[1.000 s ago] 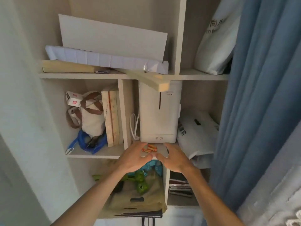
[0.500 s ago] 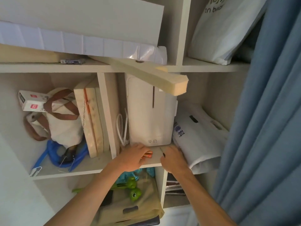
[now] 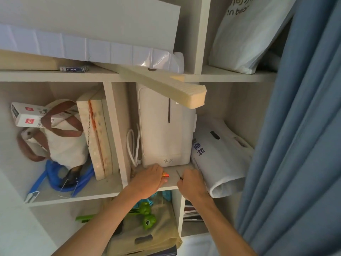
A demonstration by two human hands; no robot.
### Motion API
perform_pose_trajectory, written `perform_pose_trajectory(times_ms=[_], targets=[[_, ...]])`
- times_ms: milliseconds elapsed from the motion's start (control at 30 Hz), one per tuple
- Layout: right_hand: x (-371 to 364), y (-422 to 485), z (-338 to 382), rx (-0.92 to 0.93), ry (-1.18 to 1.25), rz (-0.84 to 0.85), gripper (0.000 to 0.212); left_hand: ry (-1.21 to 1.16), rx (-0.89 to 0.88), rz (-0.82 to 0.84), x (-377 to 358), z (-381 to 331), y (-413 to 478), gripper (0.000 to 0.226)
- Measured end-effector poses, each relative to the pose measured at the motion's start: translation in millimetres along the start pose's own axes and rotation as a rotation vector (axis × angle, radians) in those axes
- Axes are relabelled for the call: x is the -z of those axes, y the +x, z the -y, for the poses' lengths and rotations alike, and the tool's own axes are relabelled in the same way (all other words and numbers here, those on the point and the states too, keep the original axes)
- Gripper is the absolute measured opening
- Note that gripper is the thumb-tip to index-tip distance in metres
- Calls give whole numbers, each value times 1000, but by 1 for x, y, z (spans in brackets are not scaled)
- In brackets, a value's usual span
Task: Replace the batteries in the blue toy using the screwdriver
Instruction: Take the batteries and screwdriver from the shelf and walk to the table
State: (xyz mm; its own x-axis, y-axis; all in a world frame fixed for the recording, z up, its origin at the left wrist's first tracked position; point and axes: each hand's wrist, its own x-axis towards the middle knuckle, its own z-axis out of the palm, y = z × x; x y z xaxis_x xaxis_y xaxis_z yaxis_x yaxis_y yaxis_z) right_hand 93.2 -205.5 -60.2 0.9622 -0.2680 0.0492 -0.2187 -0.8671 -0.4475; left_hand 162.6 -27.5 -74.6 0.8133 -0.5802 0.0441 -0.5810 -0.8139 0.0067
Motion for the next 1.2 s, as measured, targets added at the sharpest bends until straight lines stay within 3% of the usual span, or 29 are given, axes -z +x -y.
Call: perform_pose_trajectory(times_ms=[200, 433, 600, 833, 1200], targets=[[10, -17, -1, 19, 75, 12, 16, -4, 26, -59, -2, -3, -6, 35], [36, -41, -2, 145, 322, -1, 24, -409, 191, -175, 21, -19, -45, 13], [42, -61, 9, 300, 480, 95, 8, -613, 327, -285, 43, -24, -106, 21], [14, -108, 80, 588, 566, 202, 8, -659, 545, -381, 49, 8, -249, 10], [-79, -268, 279, 897, 653, 410, 7, -619, 923, -517, 44, 83, -552, 15]])
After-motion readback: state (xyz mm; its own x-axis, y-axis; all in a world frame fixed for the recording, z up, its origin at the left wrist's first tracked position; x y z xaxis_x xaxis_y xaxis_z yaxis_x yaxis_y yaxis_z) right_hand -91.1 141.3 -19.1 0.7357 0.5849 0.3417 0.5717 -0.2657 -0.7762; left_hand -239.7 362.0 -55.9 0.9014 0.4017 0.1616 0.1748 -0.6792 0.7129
